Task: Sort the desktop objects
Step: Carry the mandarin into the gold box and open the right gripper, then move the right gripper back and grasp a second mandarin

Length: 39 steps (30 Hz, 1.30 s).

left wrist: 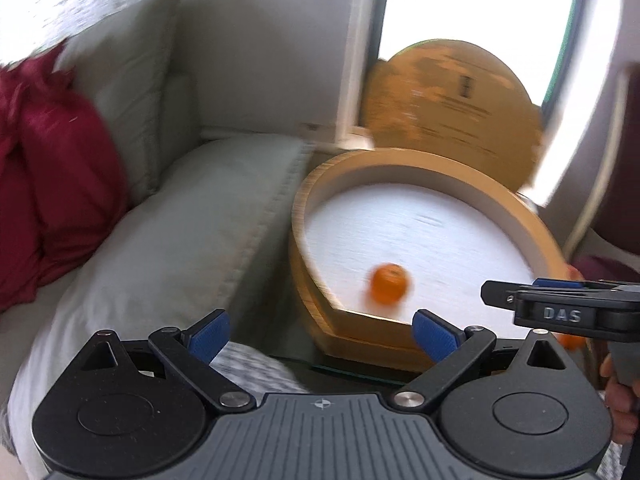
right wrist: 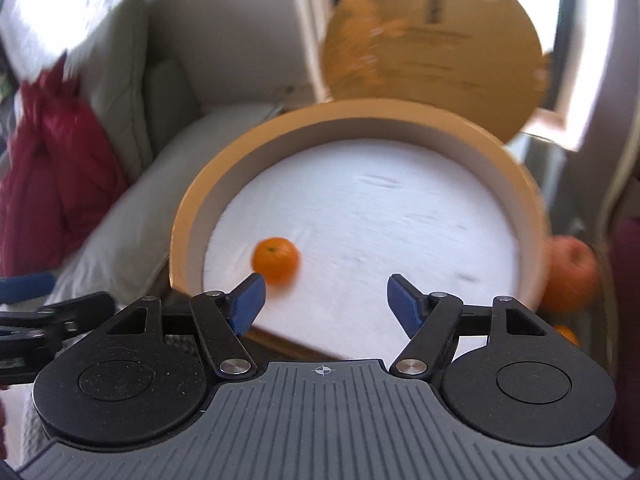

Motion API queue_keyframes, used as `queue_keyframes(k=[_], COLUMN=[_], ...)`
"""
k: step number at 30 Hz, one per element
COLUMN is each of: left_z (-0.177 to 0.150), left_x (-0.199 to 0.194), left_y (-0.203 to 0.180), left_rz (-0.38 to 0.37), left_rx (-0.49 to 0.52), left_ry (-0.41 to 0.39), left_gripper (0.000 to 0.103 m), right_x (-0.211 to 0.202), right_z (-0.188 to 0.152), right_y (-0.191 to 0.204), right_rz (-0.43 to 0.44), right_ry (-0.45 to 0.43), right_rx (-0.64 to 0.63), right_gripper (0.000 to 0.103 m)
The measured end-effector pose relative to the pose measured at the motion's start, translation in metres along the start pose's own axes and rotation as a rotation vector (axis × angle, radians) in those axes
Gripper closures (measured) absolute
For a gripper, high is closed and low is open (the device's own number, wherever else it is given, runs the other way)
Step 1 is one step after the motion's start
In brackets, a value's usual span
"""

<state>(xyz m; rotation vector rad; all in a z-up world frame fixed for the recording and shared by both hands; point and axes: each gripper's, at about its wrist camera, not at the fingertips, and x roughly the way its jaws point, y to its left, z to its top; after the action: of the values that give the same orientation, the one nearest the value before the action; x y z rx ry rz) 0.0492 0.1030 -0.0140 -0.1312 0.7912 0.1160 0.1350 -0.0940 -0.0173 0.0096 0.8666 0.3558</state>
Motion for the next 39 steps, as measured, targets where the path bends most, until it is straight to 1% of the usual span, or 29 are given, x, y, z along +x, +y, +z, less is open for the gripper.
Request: queue_keyframes(k=[4, 7, 11, 15, 19, 22, 26, 28, 31, 39], left_z=[-0.009, -0.015, -0.024, -0.03, -0.032, -0.032, -0.03, -0.03, -0.031, -0.031], left_x=[-0.004, -0.002, 0.002, 0.008, 0.017, 0.021, 0.028, 0.03, 0.035, 0.049], left_y=[-0.037, -0.066, -0.094, -0.11, -0.117, -0.12, -0.125, -0.127, -0.128, -0.126], left_rz=[-0.076, -0.138, -0.169, -0.176, -0.161, -0.151, -0.159, -0.164, -0.161, -0.142], left_rx=[0.078, 0.16, 0.243, 0.285, 0.294, 0.292, 0.297, 0.302, 0.307, 0.292], left_ry=[0.021, 0.049, 0.076, 0.107, 0.134, 0.142, 0.151, 0.155, 0.168, 0.201], left_gripper=[0.004, 0.004, 0.004, 0.004, 0.004, 0.004, 0.004, 0.004, 0.004, 0.004], right_x=[-0.039, -0.058, -0.07, -0.071, -0.065, -0.06, -0.049, -0.042, -0.027, 0.011], right_z=[-0.027, -0.048, -0.067, -0.082, -0.089, -0.092, -0.089, -0.086, -0.08, -0.071], right_y=[-0.03, -0.055, -0.084, -0.108, -0.126, -0.136, -0.15, -0.159, -0.176, -0.21], right_rz=[-0.064, -0.129, -0.175, -0.216, -0.229, -0.231, -0.229, -0.225, -0.221, -0.163], right_ry=[-0.053, -0.061, -0.049, -0.043, -0.048, -0.049, -0.058, -0.07, -0.076, -0.024], right_rx=[0.07, 0.128, 0.189, 0.231, 0.272, 0.295, 0.325, 0.368, 0.442, 0.665], right_gripper=[0.03, 0.03, 0.031, 0.034, 0.04, 0.041, 0.041, 0.041, 0.044, 0.044])
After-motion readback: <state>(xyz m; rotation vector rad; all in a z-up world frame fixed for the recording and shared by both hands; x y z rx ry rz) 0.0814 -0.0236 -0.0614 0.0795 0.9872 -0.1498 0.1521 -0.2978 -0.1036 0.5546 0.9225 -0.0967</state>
